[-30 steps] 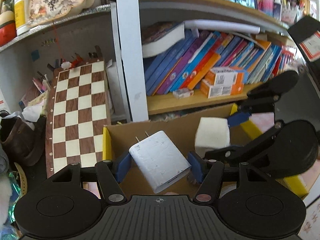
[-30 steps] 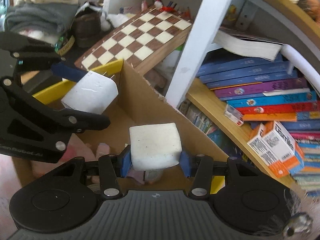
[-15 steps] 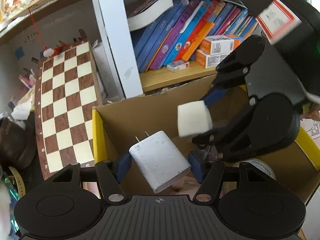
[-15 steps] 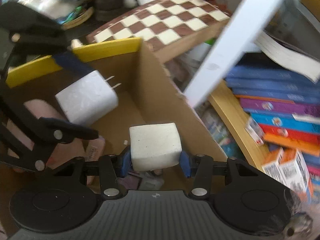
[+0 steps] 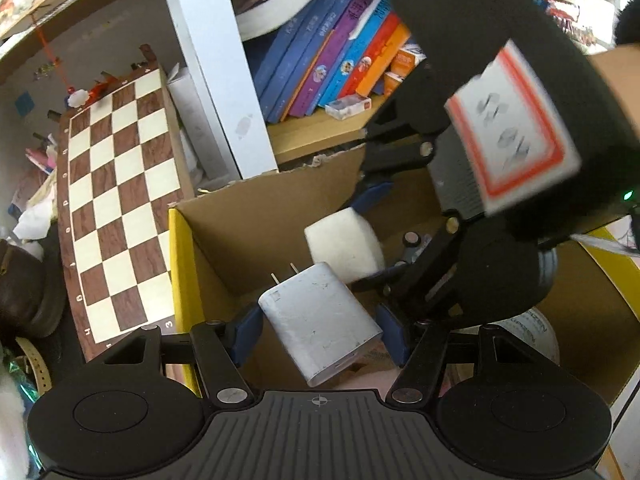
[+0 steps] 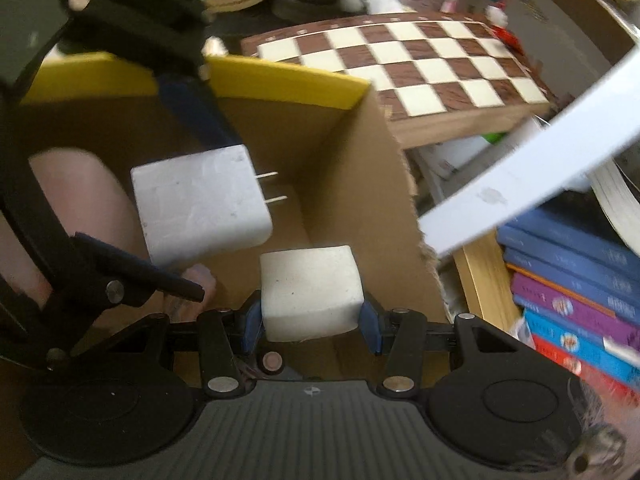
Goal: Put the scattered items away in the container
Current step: 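Lower into the box and open the left tool while the right tool releases the eraser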
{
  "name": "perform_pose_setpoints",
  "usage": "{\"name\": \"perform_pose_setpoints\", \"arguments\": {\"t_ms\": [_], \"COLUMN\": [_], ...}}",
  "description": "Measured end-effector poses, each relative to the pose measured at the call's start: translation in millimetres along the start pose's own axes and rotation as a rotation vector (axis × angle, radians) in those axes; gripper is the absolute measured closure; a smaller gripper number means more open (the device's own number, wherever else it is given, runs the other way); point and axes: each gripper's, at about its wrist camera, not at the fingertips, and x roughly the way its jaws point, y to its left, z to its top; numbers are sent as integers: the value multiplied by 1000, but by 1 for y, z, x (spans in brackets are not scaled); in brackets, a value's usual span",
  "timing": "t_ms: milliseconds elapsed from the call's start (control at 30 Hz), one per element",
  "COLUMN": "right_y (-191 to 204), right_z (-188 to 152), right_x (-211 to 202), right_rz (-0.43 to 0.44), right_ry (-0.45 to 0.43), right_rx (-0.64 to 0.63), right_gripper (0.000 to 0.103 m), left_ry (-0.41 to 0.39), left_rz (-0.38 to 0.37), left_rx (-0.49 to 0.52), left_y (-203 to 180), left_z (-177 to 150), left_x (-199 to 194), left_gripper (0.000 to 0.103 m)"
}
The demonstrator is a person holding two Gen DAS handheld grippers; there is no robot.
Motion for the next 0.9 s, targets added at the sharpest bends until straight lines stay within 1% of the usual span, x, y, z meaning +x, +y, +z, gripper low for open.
{"name": "perform_pose_setpoints", "arguments": {"t_ms": [67,167,333,433,700,733,833,900], "right_y": [2,2,0,0,-1,-2,-3,-2], "right_z": [2,3,6,6,7,7,7,6], "right_x": [5,9,13,17,17,17,12,7], "right_rz": [8,17,50,62,67,66,62,57], "right_ry": [20,18,22,28,39,41,43,37], "right_rx": [-38,-70,-56,-60,-60,-58,-50,-46], "right_gripper": [56,57,57,57,57,56,49,46], "left_ry": [9,17,17,16,10,7,-18,-36], "left_rz": [0,4,8,19,12,12,10,4], "left_rx": [10,19,24,31,24,23,22,14], "left_y": [-1,-3,-4,-5,-1,-1,-1,1], "left_z": [1,1,-1,-1,-2,-2,-1,0], "left_x": [1,1,1,0,-2,-2,-8,-13], "left_gripper": [39,39,39,33,31,30,27,26]}}
